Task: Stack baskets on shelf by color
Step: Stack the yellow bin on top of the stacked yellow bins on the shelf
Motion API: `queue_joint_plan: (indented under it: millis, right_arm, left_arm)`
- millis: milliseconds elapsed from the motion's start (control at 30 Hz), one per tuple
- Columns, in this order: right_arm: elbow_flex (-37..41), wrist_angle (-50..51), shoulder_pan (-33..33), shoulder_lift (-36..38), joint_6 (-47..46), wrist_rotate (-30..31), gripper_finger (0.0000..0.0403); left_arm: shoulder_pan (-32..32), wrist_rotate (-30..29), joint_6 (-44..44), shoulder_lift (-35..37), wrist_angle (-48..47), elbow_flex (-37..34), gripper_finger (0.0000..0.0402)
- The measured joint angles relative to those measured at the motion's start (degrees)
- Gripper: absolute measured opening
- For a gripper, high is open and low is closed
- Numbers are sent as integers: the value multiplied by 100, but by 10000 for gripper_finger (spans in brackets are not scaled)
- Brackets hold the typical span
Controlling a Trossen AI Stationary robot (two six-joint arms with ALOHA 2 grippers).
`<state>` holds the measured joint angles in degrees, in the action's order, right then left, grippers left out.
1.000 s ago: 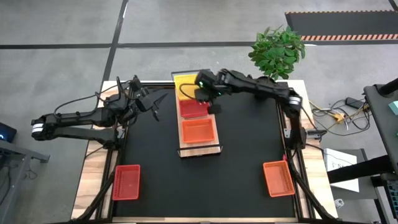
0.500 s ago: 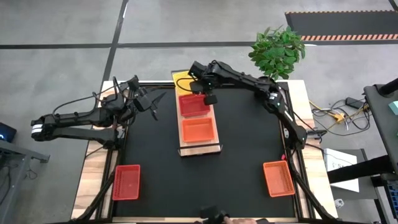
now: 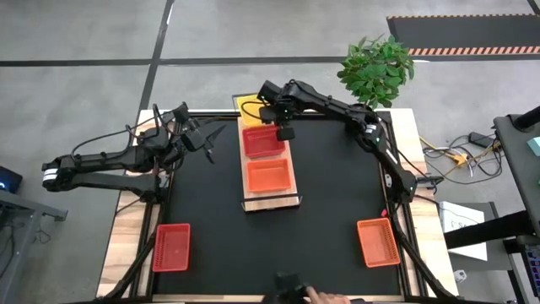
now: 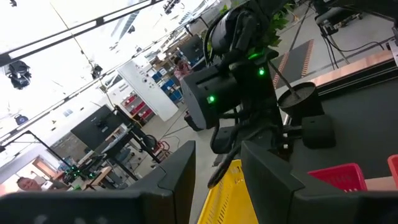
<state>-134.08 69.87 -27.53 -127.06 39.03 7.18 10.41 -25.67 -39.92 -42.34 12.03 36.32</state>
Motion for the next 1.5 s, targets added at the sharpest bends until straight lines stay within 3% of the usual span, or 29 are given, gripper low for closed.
queue_joint_plan:
  millis: [533, 700, 1133, 1267, 1500]
  right_arm:
    - [-33, -13, -26, -12, -152, 58, 109]
    - [-33, 87, -26, -11, -308, 125, 101]
    - [-42, 467, -33, 53, -236, -92, 20]
    - [-42, 360, -31, 81, -424, -120, 23]
    - [-42, -33, -24, 85, -605, -135, 66]
  left_arm:
    - [0, -2, 2, 2, -2, 0, 114]
    - [0, -4, 2, 2, -2, 0, 114]
    - [2, -4, 4, -3, 0, 7, 114]
    - [2, -4, 4, -14, 6, 7, 114]
    - [0, -2, 4, -30, 16, 9, 114]
